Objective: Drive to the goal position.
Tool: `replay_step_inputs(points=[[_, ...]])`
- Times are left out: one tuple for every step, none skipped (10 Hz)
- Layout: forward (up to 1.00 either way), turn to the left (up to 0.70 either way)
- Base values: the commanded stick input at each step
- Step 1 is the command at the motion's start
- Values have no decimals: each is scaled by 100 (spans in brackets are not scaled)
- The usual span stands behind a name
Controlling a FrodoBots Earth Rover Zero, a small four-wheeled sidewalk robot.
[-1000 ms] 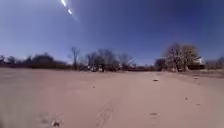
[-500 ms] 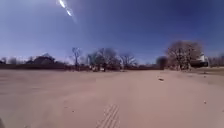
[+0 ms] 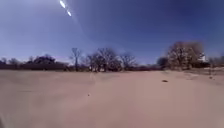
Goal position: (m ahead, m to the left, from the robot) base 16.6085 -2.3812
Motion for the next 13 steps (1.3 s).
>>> replay_step_inputs(points=[[100,0],[100,0],[100,0],[100,0],[100,0],[100,0],[100,0],[100,0],[100,0],[100,0],[100,0],[100,0],[100,0]])
